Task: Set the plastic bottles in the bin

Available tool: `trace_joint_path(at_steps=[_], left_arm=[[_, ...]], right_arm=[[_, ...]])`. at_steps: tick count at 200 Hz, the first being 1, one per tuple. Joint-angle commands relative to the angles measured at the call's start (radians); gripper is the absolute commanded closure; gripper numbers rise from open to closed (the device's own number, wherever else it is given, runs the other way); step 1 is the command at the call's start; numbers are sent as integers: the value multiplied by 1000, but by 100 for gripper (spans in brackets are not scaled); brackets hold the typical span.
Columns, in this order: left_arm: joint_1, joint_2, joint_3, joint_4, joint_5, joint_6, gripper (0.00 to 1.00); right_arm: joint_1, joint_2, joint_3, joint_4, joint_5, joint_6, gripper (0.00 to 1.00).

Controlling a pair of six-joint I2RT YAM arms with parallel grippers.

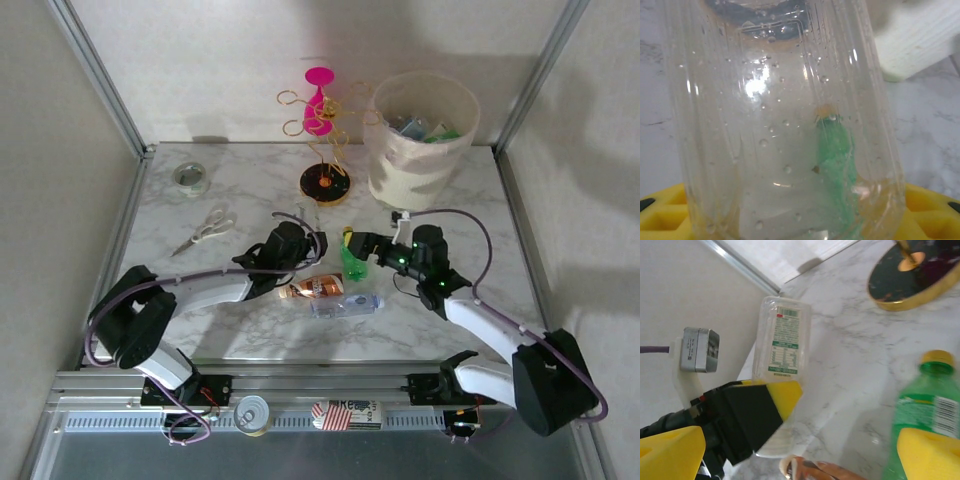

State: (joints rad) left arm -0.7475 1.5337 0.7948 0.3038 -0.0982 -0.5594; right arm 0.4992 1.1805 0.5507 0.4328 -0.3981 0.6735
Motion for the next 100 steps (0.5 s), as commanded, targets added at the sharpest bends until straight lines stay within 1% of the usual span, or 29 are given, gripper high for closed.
trace_joint_path(at_steps=[1, 44, 68, 100], left_arm=[[-20, -54, -56, 98, 49, 67, 52], [-49, -133, -139, 138, 61, 120, 52], [-63, -182, -180, 164, 70, 145, 52], [-67, -228, -209, 185, 98, 162, 52]], right_arm=[[54, 66, 78, 57, -24, -28, 1], [117, 198, 177, 90, -45, -28, 7], [133, 260, 206, 108, -59, -13, 10], [141, 302, 216, 139, -65, 8, 13]])
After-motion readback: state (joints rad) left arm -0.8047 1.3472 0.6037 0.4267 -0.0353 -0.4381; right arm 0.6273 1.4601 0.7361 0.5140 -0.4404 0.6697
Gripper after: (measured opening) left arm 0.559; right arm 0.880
